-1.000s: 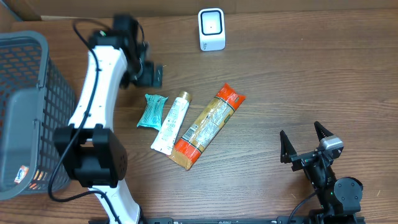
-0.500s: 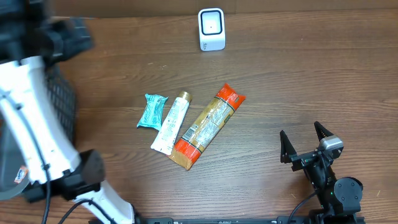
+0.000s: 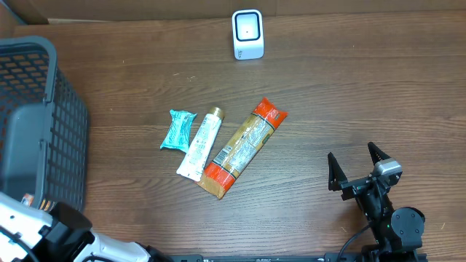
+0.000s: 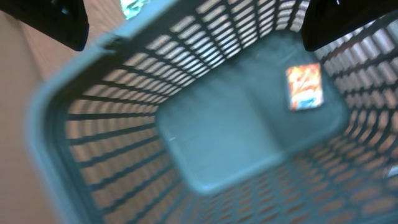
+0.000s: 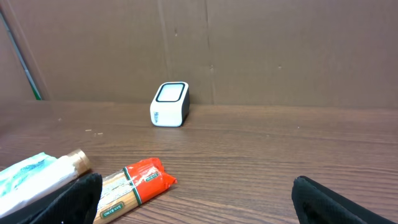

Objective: Scan the item barcode
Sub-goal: 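Move the left gripper back down into the basket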

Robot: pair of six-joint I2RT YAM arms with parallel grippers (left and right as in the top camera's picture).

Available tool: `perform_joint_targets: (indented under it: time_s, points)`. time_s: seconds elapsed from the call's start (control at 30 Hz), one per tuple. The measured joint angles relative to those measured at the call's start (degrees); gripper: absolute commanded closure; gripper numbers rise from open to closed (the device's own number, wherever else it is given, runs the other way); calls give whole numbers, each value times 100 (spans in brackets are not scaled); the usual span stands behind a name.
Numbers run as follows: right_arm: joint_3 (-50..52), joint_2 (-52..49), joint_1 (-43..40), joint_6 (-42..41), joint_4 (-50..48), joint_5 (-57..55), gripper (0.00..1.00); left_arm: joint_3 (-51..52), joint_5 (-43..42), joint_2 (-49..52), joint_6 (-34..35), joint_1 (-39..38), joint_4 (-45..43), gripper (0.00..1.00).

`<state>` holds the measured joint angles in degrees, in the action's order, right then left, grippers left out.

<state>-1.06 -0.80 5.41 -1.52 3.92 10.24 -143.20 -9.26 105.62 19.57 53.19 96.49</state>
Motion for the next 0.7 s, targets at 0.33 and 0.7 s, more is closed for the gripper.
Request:
perform_joint_targets:
  time_s: [0.33, 0.7]
  points:
    - [0, 0, 0, 0, -2, 0, 0, 2162, 361, 2, 0, 409, -627, 1]
    - [0, 0, -2, 2, -2, -2, 0, 4494, 957, 2, 0, 407, -2146, 2]
